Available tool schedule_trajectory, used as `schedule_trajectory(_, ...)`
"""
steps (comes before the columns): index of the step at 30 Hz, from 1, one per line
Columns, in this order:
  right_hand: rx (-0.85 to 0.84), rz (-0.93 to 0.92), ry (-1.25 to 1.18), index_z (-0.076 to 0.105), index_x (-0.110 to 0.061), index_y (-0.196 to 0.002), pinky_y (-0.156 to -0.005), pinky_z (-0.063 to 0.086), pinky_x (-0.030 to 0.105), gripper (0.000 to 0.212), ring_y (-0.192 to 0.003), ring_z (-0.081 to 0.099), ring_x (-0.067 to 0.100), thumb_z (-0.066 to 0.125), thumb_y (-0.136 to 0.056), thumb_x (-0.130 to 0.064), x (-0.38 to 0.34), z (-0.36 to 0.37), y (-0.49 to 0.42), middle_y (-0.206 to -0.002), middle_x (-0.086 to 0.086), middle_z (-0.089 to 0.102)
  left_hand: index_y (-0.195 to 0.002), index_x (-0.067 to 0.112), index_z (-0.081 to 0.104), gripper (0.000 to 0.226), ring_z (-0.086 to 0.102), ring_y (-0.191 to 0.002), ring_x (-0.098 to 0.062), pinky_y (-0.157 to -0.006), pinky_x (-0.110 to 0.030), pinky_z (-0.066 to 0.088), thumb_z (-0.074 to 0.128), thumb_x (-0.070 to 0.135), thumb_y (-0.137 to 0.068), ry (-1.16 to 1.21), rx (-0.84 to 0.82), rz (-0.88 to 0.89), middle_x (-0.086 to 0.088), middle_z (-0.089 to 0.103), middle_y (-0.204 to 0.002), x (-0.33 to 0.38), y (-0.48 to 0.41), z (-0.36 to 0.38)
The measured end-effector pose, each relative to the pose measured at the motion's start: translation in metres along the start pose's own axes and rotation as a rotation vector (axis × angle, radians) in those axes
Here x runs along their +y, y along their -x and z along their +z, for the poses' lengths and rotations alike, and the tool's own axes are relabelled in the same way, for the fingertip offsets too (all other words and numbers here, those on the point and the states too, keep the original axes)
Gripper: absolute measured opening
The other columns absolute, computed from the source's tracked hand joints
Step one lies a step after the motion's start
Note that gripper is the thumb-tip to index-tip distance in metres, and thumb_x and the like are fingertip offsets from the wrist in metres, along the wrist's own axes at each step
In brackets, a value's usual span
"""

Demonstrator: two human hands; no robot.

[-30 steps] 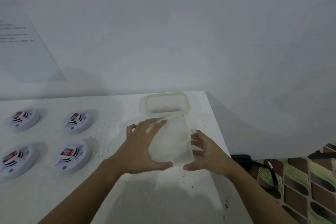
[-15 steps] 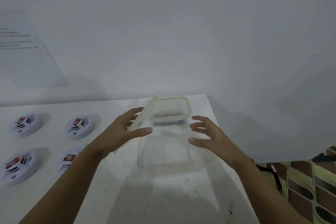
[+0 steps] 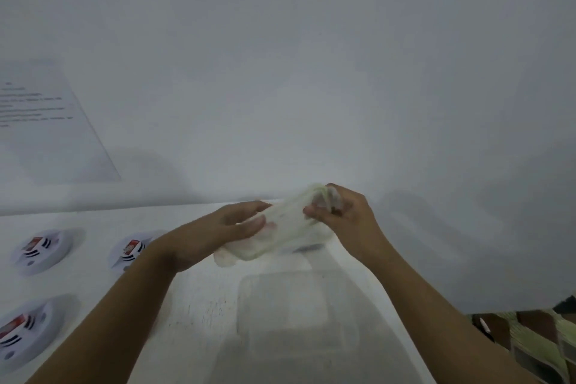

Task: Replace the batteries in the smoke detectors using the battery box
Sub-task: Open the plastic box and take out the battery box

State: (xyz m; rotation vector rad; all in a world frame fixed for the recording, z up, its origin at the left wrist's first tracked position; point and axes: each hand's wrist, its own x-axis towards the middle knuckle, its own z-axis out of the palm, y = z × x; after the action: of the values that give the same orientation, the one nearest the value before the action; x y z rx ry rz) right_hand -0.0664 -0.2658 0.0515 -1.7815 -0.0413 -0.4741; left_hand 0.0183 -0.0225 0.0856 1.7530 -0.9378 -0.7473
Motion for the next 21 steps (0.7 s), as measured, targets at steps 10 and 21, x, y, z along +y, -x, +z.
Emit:
schedule_trajectory(10, 0.266, 0.299, -0.282, 0.057, -0.005, -0.086, -0.078, 0.054, 0.036, 0.013, -0.068, 0.068, 0.026, 0.061, -0.095, 0.003, 0.057, -0.014, -0.072, -0.075, 0.008, 0.067, -0.120, 0.039, 0.061, 0.047, 0.061, -0.119, -0.011, -0.098, -0.040, 0.044, 0.052, 0.071, -0.088, 0.211, 0.493, -0.160, 0.008, 0.069, -0.121, -0.059, -0.074, -0.010)
schedule_trajectory(21, 0.193, 0.628, -0.442, 0.053, -0.013, -0.091, -0.060, 0.047, 0.030, 0.013, -0.071, 0.071, 0.023, 0.055, -0.103, -0.019, 0.096, 0.002, -0.109, -0.084, 0.006, 0.069, -0.113, 0.013, 0.059, 0.042, 0.070, -0.095, -0.015, -0.086, -0.035, 0.046, 0.046, 0.051, -0.101, 0.197, 0.598, -0.351, 0.000, 0.078, -0.093, -0.089, -0.127, -0.015)
